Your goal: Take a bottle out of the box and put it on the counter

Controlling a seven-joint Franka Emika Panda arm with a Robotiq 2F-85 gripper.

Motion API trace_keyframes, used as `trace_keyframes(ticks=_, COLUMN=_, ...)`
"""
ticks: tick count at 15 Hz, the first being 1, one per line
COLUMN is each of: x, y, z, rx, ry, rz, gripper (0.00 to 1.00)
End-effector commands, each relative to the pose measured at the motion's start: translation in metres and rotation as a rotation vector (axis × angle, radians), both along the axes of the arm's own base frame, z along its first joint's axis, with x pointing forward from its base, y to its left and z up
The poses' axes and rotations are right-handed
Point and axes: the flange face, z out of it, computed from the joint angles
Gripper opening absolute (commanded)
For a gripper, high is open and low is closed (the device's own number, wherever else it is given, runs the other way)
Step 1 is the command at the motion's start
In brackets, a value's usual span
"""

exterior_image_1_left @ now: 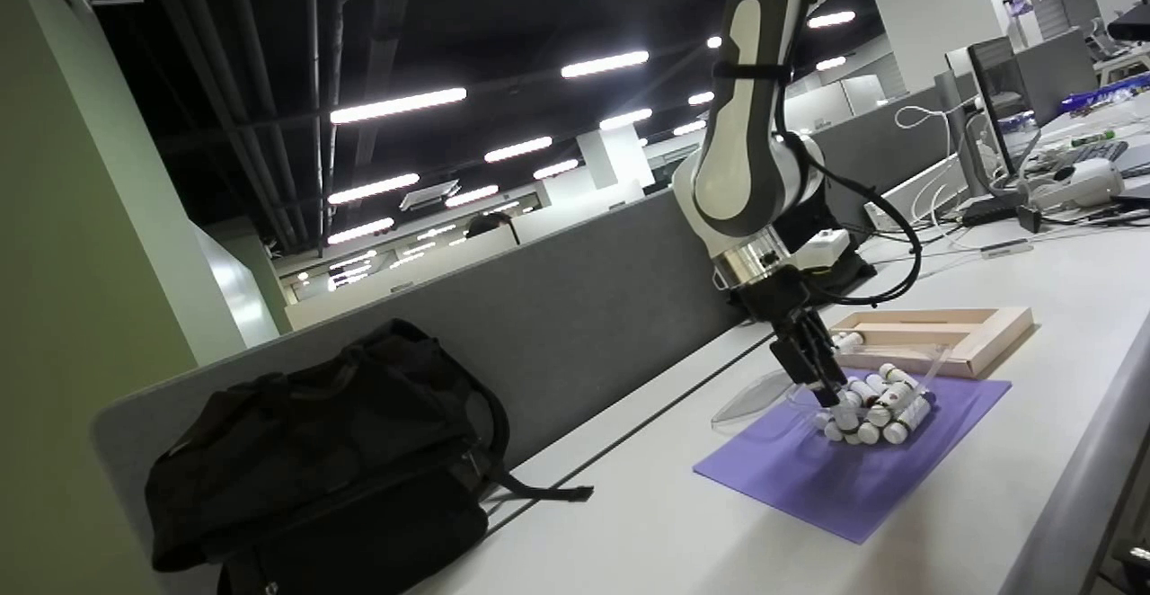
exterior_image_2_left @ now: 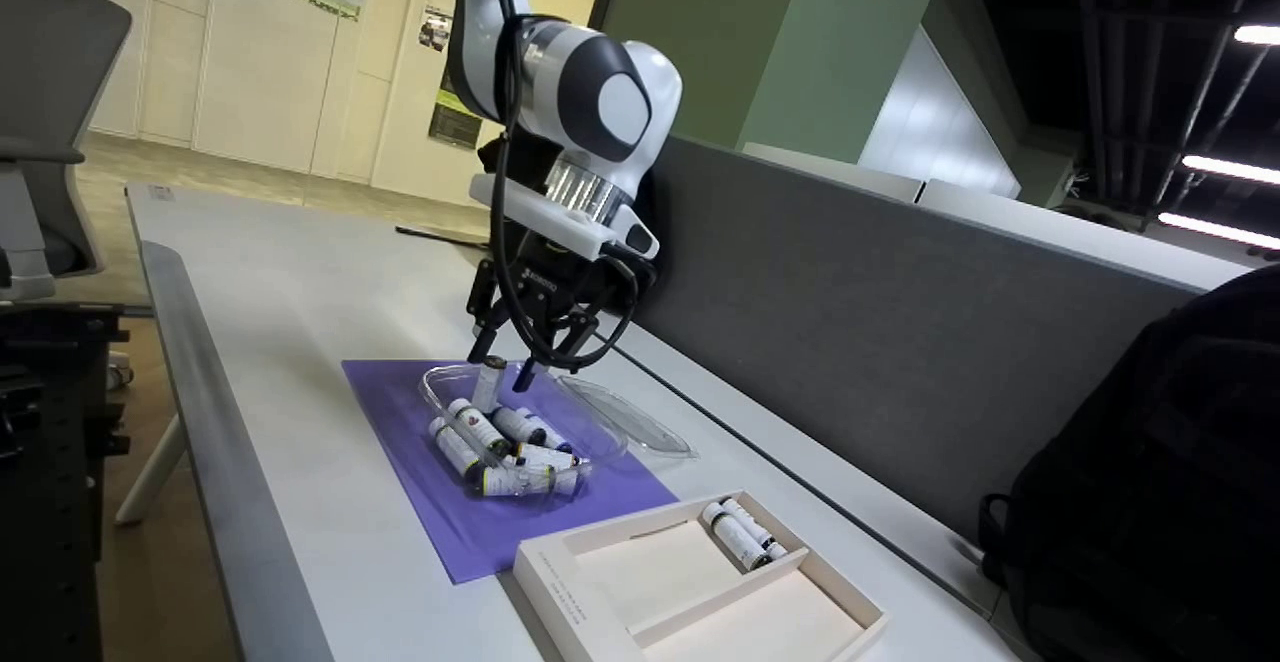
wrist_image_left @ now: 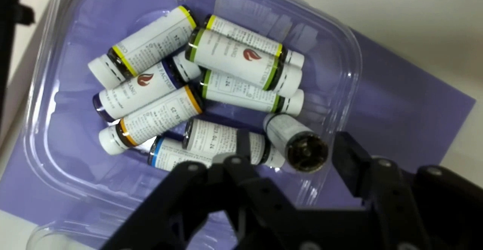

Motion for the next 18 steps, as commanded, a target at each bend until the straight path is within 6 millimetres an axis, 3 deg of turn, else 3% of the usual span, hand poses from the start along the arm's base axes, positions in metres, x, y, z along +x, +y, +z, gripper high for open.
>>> trace_keyframes(ticks=1, x=0.002, y=0.002, z=0.003, rx=0.003, ry=0.012, rz=-0.009, gripper=0.31)
trace_keyframes(ticks=5, x=0.005, y=-0.002, z=0.006, rx=-0.001, ry=0.07, rz=-0.061, gripper=0.05)
trace_keyframes(ticks=8, x=0.014, y=-0.016, z=0.027, rx=0.005, ry=0.078, rz=-0.112, gripper=0.07)
trace_keyframes(ticks=12, x=0.027, y=-0.045, z=0.072, rx=0.032, ry=0.04, rz=-0.196, gripper=0.07)
trace_keyframes(ticks=15, x=0.027, y=-0.082, z=0.095, rx=-0.011, ry=0.013, rz=-0.259, gripper=0.07)
trace_keyframes(ticks=18, x=0.023, y=-0.12, z=0.1, rx=-0.117, ry=-0.019, rz=-0.305, gripper=0.07)
